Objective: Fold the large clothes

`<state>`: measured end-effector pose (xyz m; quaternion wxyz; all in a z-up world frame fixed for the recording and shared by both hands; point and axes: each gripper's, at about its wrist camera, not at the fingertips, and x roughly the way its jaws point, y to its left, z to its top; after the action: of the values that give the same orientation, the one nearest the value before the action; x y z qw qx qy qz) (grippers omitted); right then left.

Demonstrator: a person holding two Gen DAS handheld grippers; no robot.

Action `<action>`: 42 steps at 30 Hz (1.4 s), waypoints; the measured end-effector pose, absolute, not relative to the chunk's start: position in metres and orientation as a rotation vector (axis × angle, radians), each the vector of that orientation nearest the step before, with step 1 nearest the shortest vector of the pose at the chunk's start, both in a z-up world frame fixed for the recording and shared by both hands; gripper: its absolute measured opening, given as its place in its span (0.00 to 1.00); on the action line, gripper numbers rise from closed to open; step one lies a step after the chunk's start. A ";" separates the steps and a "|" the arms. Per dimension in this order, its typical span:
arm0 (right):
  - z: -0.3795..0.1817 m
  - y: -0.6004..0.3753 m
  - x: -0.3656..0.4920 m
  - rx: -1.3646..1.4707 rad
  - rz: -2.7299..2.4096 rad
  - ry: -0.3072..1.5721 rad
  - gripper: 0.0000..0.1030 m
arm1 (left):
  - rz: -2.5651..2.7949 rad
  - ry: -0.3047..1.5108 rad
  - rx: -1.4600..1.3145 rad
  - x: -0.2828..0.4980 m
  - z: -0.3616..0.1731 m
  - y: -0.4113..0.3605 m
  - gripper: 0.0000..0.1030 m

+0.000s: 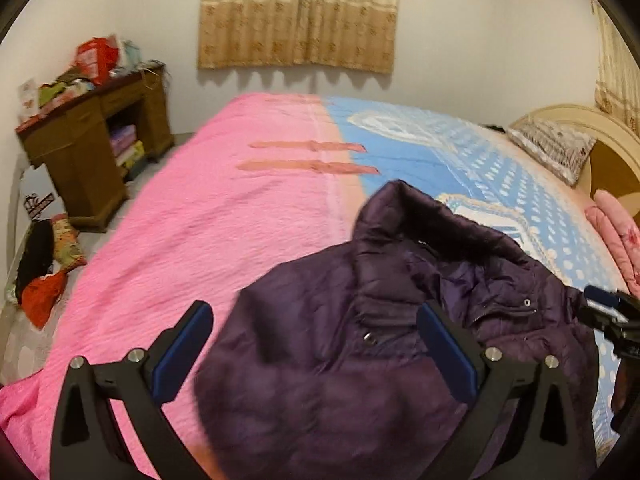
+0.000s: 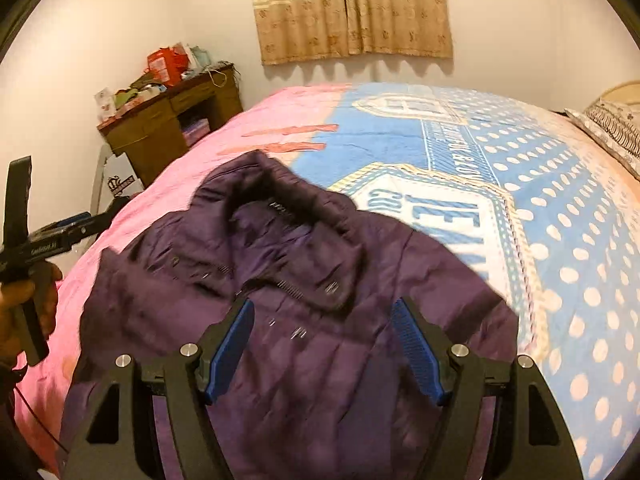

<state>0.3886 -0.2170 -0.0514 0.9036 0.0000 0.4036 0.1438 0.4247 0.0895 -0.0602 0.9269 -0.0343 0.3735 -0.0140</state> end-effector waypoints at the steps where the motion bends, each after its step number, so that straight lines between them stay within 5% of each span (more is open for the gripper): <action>1: -0.051 -0.218 0.400 -0.018 0.282 0.840 0.71 | -0.036 0.776 -0.061 0.430 -0.065 0.084 1.00; 17: -0.077 -0.150 0.515 -0.177 0.375 0.903 0.71 | -0.119 0.824 0.031 0.518 -0.093 0.050 1.00; 19: -0.087 -0.140 0.520 -0.241 0.353 0.900 0.65 | -0.137 0.835 0.023 0.525 -0.097 0.048 0.89; 20: -0.091 -0.138 0.522 -0.265 0.343 0.902 0.45 | -0.154 0.843 0.022 0.527 -0.099 0.047 0.81; 22: -0.101 -0.135 0.527 -0.325 0.315 0.911 0.17 | -0.196 0.872 0.051 0.528 -0.103 0.040 0.39; 23: -0.103 -0.137 0.526 -0.337 0.304 0.904 0.14 | -0.213 0.874 0.073 0.525 -0.104 0.037 0.18; 32: -0.083 -0.175 0.502 -0.312 0.259 0.821 0.10 | -0.289 0.691 0.175 0.461 -0.075 0.045 0.10; 42: -0.122 -0.195 0.486 -0.360 0.190 0.944 0.10 | -0.338 0.653 0.608 0.406 -0.124 0.016 0.10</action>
<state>0.4862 -0.1947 -0.1223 0.8708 -0.1724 0.4514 0.0907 0.4057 0.0164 -0.1244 0.8883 0.2927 0.3142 -0.1628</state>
